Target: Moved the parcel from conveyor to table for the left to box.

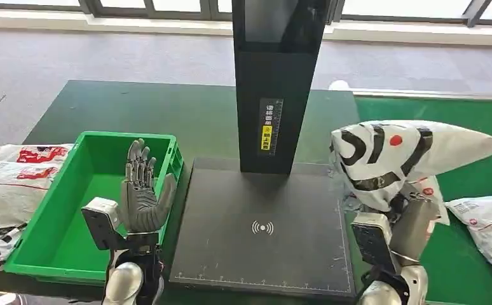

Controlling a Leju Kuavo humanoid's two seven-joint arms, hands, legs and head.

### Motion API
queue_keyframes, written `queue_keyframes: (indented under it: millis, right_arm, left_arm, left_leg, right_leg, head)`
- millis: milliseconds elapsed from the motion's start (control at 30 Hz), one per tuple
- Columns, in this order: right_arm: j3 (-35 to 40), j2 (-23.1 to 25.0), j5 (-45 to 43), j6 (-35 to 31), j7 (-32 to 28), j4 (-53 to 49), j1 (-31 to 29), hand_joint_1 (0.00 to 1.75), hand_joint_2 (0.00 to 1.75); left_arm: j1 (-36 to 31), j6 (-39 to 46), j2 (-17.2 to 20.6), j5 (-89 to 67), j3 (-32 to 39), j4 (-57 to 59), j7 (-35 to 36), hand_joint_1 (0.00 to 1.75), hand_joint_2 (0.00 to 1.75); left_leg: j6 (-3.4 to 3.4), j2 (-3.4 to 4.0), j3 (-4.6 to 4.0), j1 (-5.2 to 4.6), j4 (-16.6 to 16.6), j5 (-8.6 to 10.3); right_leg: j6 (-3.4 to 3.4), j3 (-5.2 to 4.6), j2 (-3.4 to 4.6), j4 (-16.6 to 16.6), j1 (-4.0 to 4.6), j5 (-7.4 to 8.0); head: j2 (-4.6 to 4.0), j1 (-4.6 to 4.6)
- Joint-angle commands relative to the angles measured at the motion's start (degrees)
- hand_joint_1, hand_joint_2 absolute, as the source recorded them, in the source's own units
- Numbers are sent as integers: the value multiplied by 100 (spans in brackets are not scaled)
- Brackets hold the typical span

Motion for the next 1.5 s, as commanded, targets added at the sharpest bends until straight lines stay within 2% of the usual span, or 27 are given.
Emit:
queue_keyframes:
  millis: [33,133,400,500,533,1500]
  right_arm:
    - [1290,-280,-34,900,180,1343,-281,175,175]
    - [1551,-296,2,959,209,1791,-409,175,175]
    - [1546,-355,23,989,257,1742,-408,175,175]
    - [1568,-394,70,824,328,2083,-521,175,175]
    - [1562,-406,46,775,302,2141,-551,0,175]
    - [1599,-480,54,674,324,2318,-648,0,175]
  left_arm:
    - [-383,-50,39,23,-18,545,-31,0,175]
    - [-379,-43,51,41,-61,554,-52,0,175]
    - [-376,-38,60,44,-65,537,-53,0,175]
    - [-287,55,65,86,-60,459,-68,0,175]
    - [-274,70,69,90,-63,449,-71,0,175]
    - [-219,129,84,107,-74,405,-80,0,175]
  left_leg:
    - [-1,33,3,3,-35,22]
    - [-3,32,1,4,-29,21]
    - [0,9,-6,4,-9,9]
    - [-1,11,-1,2,-7,6]
    - [-1,17,-6,3,-29,23]
    - [0,10,-6,1,-10,9]
  right_leg:
    - [-8,-5,21,-36,5,30]
    - [-8,-7,21,-26,5,27]
    - [-4,-5,2,-11,4,11]
    - [-3,-2,5,-8,2,7]
    - [-7,-7,4,-30,3,25]
    - [-4,-5,2,-11,2,11]
  head:
    - [2,0]
    - [0,0]
    - [0,0]
    - [2,0]
    - [0,0]
    - [2,0]
